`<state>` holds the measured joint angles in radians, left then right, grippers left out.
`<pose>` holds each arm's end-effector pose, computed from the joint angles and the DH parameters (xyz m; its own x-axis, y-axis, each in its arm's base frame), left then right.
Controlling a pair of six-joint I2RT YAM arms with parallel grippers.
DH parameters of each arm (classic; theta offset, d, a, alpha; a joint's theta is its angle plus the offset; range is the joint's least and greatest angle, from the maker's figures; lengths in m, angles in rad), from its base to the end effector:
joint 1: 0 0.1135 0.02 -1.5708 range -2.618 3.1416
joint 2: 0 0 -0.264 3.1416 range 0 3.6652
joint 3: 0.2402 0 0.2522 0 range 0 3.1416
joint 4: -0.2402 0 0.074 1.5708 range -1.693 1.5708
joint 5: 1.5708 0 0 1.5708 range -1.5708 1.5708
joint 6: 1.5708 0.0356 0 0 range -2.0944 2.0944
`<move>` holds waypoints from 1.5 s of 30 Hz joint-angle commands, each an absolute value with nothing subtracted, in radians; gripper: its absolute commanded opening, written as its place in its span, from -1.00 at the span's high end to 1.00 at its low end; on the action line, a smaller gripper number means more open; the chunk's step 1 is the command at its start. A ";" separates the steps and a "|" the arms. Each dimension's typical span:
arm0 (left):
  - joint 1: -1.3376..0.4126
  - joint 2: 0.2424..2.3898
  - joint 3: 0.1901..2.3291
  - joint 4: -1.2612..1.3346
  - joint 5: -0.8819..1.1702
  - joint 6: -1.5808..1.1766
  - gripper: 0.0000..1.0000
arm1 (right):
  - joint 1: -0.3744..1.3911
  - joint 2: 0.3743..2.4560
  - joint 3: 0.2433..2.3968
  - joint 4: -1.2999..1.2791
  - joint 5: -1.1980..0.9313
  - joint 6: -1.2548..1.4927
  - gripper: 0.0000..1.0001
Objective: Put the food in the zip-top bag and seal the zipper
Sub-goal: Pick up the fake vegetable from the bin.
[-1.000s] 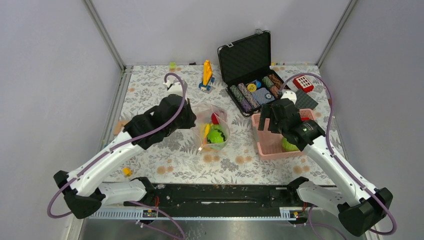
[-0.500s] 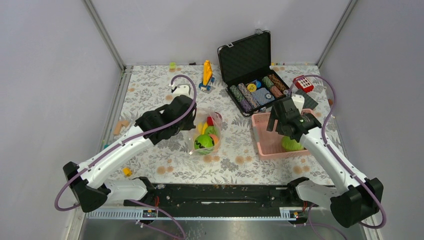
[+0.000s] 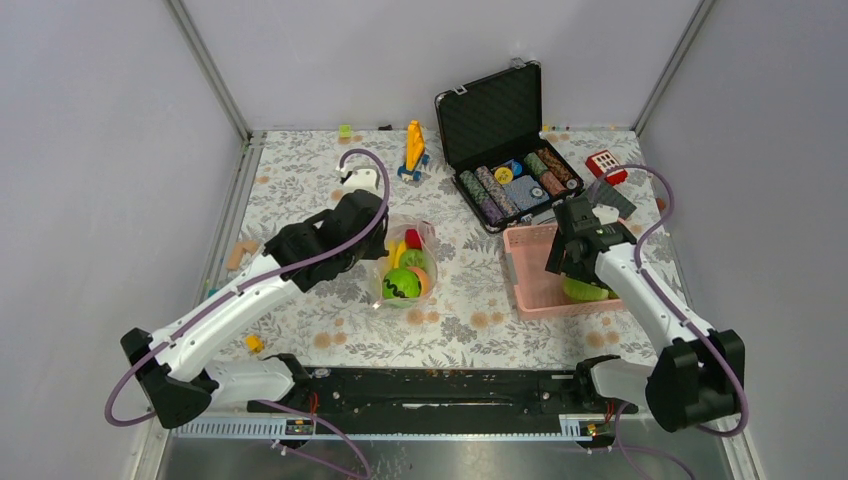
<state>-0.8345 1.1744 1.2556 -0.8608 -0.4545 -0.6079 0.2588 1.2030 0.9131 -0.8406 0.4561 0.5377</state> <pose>0.1679 -0.1620 0.3622 -0.6480 -0.0492 -0.7601 0.1047 0.9827 -0.1529 0.2187 0.0417 0.2515 -0.7758 0.2703 -0.5701 0.4064 0.9052 -0.1239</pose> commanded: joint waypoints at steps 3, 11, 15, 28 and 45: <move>-0.830 1.132 1.272 -0.801 -0.425 -0.586 1.00 | 0.215 1.272 0.899 -0.831 0.449 0.548 -0.99; -0.829 1.121 1.270 -0.776 -0.427 -0.585 1.00 | 0.182 1.346 0.879 -0.794 0.417 0.555 -0.99; -0.830 1.127 1.278 -0.767 -0.428 -0.582 1.00 | 0.179 1.381 0.880 -0.778 0.406 0.558 -0.99; -0.829 1.157 1.297 -0.736 -0.419 -0.569 1.00 | 0.178 1.315 0.873 -0.752 0.396 0.558 -0.13; -0.830 1.227 1.320 -0.711 -0.378 -0.550 1.00 | 0.179 0.955 0.868 -0.655 0.130 0.411 0.42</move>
<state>-0.8337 1.2163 1.2636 -0.7601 -0.3981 -0.5694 0.1810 1.0779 0.8711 -0.7456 0.2878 0.4873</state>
